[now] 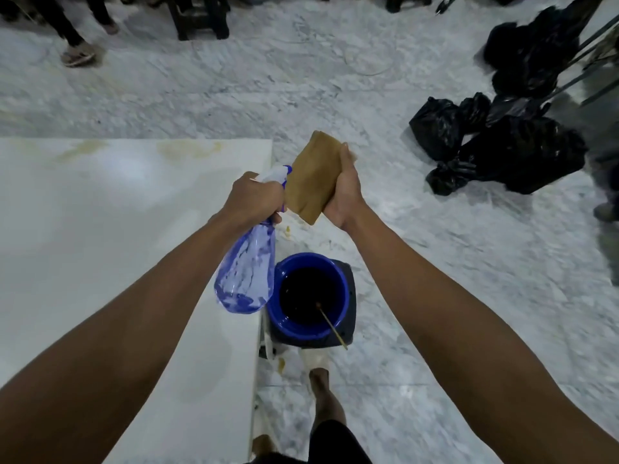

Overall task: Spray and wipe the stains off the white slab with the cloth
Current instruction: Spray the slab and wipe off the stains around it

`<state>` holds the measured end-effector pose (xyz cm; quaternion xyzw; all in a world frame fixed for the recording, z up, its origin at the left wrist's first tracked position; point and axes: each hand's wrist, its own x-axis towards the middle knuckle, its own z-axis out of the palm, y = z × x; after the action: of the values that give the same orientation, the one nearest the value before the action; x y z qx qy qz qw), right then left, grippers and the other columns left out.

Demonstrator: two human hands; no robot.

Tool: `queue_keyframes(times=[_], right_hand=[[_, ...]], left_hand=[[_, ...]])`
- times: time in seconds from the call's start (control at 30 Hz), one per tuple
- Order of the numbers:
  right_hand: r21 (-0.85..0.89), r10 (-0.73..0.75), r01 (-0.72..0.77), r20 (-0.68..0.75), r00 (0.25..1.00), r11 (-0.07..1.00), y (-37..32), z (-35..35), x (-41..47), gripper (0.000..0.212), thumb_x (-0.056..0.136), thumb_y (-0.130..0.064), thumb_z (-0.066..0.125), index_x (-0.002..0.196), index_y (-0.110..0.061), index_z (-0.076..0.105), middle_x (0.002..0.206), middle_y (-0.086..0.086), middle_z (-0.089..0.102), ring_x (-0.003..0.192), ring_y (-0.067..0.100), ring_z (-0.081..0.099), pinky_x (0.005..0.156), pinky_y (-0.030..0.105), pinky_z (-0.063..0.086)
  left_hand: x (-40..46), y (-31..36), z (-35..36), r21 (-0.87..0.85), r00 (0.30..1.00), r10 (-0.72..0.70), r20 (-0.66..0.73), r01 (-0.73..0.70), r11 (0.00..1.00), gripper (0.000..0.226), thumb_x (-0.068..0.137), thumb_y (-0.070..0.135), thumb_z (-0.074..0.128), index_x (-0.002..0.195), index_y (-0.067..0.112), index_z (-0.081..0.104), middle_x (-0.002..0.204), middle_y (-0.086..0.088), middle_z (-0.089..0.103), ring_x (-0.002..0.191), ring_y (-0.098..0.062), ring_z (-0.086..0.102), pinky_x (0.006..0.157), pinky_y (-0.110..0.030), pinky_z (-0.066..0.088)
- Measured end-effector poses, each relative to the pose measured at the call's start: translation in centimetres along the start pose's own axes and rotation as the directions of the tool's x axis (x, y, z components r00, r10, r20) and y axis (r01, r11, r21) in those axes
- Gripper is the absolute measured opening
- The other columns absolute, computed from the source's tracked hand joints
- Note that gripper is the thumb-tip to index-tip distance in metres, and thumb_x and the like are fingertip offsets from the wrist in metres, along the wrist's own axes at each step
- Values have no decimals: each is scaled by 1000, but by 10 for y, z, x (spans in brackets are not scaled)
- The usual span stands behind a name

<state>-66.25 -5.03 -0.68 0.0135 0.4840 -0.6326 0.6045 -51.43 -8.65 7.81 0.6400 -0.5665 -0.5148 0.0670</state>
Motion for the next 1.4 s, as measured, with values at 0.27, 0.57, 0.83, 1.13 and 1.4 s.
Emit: queue_keyframes(times=[0.27, 0.57, 0.83, 1.13, 1.4], right_hand=[[-578, 62, -65, -25, 998, 814, 45, -20, 90, 72, 100, -65, 23, 155, -19, 33, 158, 7, 38, 142, 27, 40, 120, 47, 29], [-913, -301, 364, 405, 863, -185, 73, 81, 244, 61, 103, -54, 22, 158, -27, 24, 162, 19, 21, 148, 42, 19, 120, 57, 16], [-912, -408, 291, 392, 824, -288, 116, 78, 255, 70, 102, -59, 30, 158, -19, 20, 164, 12, 16, 150, 40, 7, 123, 52, 2], [-867, -353, 362, 476, 806, -343, 123, 66, 254, 66, 98, -62, 39, 156, -32, 28, 165, 9, 14, 151, 42, 0, 122, 52, 3], [-860, -326, 407, 497, 804, -307, 127, 53, 243, 78, 98, -62, 37, 159, -18, 18, 167, 8, 10, 152, 38, -10, 123, 54, 1]], left_hand=[[66, 13, -13, -139, 981, 89, -175, -114, 984, 28, 82, 4, 52, 103, -5, 69, 88, -14, 72, 35, -13, 53, 39, -17, 42], [128, 13, -36, -84, 944, 149, -293, -181, 980, 27, 74, -6, 46, 88, 0, 68, 85, -13, 72, 33, -12, 52, 43, -20, 49], [144, -8, -32, -23, 932, 122, -342, -138, 990, 24, 69, -3, 49, 86, -8, 65, 102, -35, 69, 33, -12, 55, 39, -19, 48], [119, -6, -24, 24, 926, 172, -335, -175, 984, 17, 68, -6, 48, 78, -5, 61, 110, -39, 66, 32, -14, 54, 42, -22, 51], [99, -10, -22, 56, 929, 163, -334, -153, 987, 30, 70, -6, 47, 95, -10, 63, 88, -28, 66, 31, -13, 53, 43, -22, 52]])
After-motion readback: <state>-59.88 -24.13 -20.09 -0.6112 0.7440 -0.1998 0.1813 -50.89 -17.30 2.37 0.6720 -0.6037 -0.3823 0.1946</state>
